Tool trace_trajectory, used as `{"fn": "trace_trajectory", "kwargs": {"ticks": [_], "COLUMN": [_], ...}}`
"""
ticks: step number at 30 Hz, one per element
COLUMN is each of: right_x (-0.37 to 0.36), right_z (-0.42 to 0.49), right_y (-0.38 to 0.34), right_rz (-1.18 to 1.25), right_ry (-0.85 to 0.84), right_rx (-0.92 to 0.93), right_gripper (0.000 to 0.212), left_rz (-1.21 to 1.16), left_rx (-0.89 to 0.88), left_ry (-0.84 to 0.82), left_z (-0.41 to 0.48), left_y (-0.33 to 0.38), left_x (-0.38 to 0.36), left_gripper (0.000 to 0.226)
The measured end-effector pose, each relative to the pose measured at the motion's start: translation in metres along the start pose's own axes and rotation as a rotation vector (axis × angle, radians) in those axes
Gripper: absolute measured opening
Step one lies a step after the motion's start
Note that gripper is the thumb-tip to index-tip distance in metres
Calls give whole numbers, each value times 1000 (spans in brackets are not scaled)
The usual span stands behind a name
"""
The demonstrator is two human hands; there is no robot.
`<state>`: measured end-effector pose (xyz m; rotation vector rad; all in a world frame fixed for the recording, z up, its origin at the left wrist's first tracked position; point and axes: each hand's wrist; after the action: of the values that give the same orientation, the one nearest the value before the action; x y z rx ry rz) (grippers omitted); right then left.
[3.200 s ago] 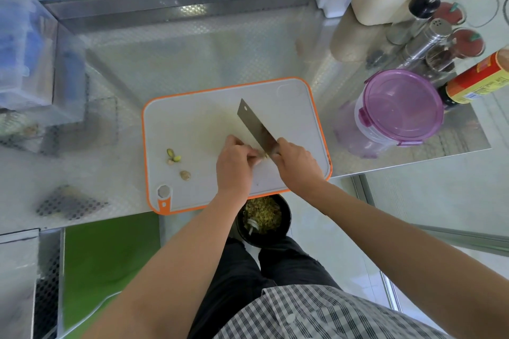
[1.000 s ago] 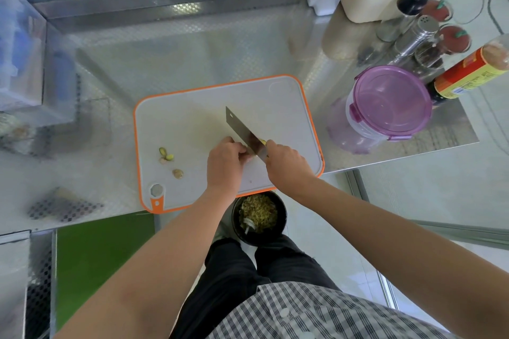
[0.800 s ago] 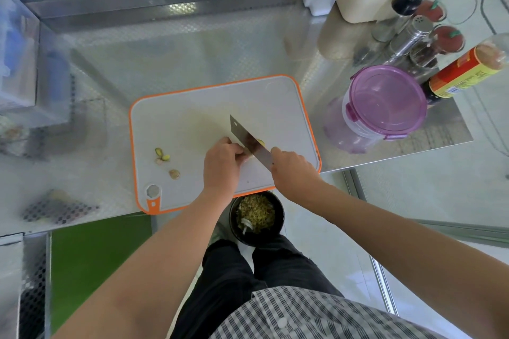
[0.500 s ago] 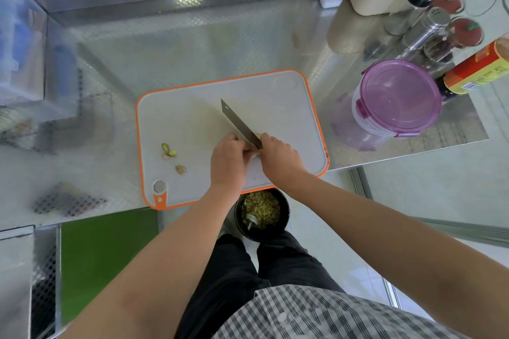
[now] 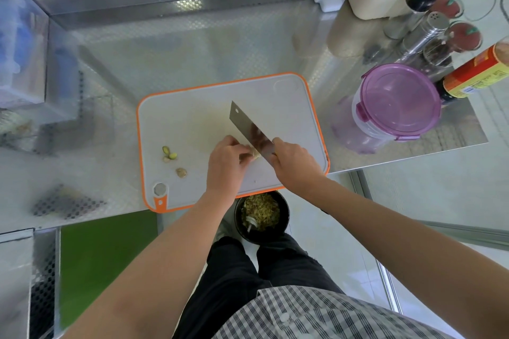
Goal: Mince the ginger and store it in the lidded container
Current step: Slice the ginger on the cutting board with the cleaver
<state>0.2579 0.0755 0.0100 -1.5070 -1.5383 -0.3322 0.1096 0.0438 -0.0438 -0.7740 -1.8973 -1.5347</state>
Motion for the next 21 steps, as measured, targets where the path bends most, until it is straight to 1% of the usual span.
{"fn": "trace_trajectory", "kwargs": {"ticks": [9,12,15,17,19,21], "right_x": [-4,-7,-12,-16,-21,-21], "right_z": [-9,-5,6,13,16,17], "right_y": [1,-3,-10,-12,-11,-7], "right_rz": [-113,-123,-131,-132,-129,-90], "right_ry": [-52,-47,-34,-31,-31,-26], "right_rx": [-77,-84,-87,-89,-81,-64], "right_gripper": [12,7,17,19,17,11], "left_rz": [-17,-8,-22,-32,-38,-41], "left_rx": [8,-2,-6,-18,-23,-10], "left_ry": [-2,-7,-11,-12,-15,-18], "left_z": [1,1,2,0,0,0], "left_y": [1,3,5,6,6,4], "left_x": [-2,-2,-1,1,1,1], "left_gripper": [9,9,10,12,13,13]}}
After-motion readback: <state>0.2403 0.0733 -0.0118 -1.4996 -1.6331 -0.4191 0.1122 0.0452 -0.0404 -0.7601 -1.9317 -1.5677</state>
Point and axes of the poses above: each hand's wrist, its own z-axis towards the middle knuckle, its own x-axis out of the back of the hand, y = z × x, and after that the axes turned 10 degrees about -y, right-handed
